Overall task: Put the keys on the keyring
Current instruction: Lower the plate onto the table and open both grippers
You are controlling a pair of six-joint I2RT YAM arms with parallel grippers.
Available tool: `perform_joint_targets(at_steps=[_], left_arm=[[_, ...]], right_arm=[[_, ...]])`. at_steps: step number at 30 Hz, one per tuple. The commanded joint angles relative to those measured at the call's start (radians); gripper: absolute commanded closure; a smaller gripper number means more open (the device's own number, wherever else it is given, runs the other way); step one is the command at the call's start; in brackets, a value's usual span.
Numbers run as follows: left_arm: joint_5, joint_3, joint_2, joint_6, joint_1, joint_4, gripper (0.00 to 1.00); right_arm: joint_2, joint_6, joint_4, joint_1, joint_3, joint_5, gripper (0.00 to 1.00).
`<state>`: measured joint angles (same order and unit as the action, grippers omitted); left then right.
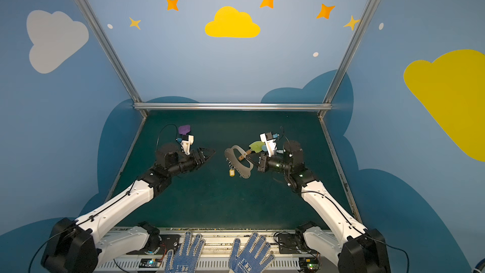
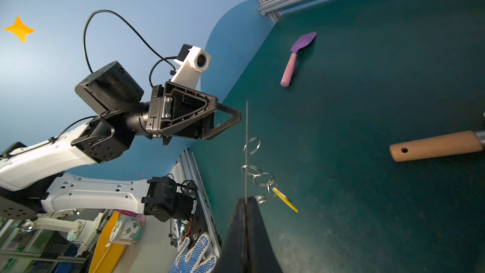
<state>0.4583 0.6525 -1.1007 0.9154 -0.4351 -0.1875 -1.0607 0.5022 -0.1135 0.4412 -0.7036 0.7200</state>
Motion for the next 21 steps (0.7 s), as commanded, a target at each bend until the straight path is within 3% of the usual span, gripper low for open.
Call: perform_joint_targets(at_steps=[1,10,15,21], left_arm=[[-0.073,-0.026,0.047,0.021,0.009,0.032,0.33],[-0.097,-0.015,0.125,0.008,0.015,0.087,0.30],[-0.083,-0.005,0.114,0.016,0.015,0.084,0.29],[-0.065,-0.005,0.086,0.033,0.015,0.060,0.28]], right_arm=[[-0.037,-0.021,-0.035,0.054,-0.002,-0.081,1.00],[-0.256,0.122,-0.367,0.218,0.026,-0.131,1.00],[-0.370,0.229,-0.543,0.219,0.092,-0.187,1.00],[-0.452,0.246,-0.607,0.170,0.169,-0.245,1.00]])
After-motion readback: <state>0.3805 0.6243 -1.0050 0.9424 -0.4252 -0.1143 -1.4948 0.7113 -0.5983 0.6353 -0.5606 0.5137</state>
